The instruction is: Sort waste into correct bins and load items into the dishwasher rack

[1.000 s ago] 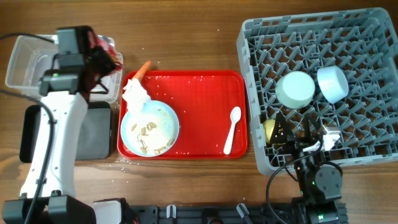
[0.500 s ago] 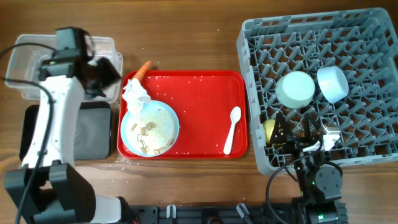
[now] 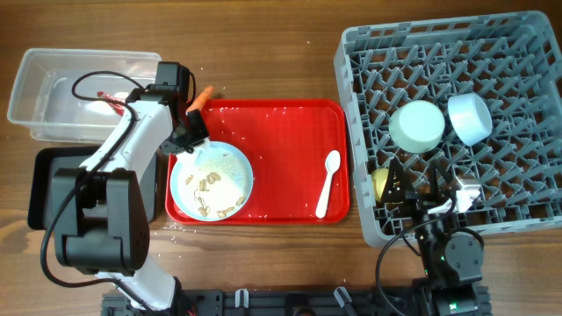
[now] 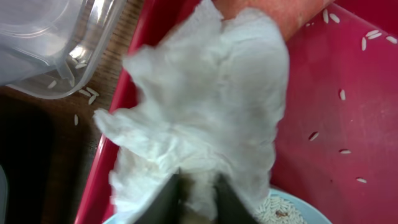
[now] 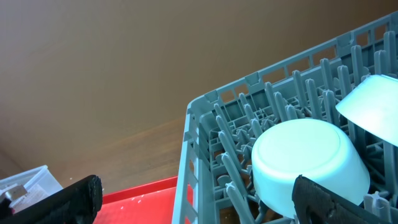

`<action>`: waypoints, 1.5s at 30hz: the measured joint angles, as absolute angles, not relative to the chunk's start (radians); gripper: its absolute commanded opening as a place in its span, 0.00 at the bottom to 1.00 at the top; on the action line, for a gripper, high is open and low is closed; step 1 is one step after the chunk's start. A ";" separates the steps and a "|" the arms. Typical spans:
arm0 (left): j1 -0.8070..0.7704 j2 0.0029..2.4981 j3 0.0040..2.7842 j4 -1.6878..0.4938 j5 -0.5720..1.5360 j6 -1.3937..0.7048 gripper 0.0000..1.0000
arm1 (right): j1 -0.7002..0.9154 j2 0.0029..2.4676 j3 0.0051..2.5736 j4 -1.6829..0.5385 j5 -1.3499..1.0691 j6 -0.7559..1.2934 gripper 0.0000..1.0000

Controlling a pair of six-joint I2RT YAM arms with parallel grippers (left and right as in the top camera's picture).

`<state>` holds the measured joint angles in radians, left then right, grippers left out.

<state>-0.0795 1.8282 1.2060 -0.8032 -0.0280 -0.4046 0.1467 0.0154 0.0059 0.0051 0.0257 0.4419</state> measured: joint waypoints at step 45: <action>-0.171 1.982 1.415 -0.720 -0.234 -0.108 0.44 | 0.147 0.015 0.006 0.005 0.026 0.442 1.00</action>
<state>-0.1707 1.9823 1.4147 -0.7200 -0.2344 -0.1081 0.1467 0.0154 0.0059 0.0051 0.0257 0.4419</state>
